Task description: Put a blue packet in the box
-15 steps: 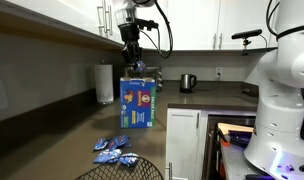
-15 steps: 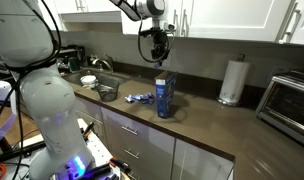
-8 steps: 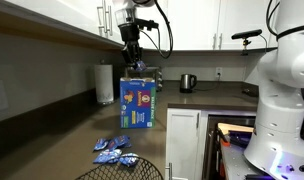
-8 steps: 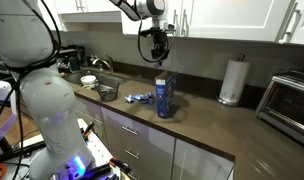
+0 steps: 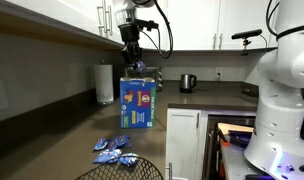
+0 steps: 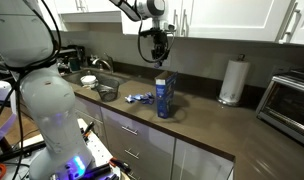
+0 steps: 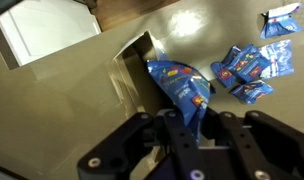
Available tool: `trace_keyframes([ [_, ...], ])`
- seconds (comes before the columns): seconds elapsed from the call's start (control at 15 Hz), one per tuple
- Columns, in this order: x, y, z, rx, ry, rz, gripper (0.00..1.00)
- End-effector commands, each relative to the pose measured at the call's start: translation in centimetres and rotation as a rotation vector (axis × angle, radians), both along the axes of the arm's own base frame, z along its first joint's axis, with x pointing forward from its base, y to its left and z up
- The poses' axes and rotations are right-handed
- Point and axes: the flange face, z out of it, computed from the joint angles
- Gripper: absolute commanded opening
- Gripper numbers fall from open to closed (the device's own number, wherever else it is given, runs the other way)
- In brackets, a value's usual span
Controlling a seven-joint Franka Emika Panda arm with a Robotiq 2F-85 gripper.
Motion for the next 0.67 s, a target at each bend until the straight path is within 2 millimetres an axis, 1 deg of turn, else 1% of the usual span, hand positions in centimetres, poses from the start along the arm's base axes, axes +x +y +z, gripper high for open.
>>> trace_keyframes([
  [0.0, -2.1, -1.2, -2.3, -0.021, -0.017, -0.024, 0.02],
  [0.27, -3.4, -2.1, -5.1, -0.021, -0.008, -0.039, 0.02],
  [0.6, -4.2, -2.5, -6.3, -0.026, -0.014, -0.019, 0.03],
])
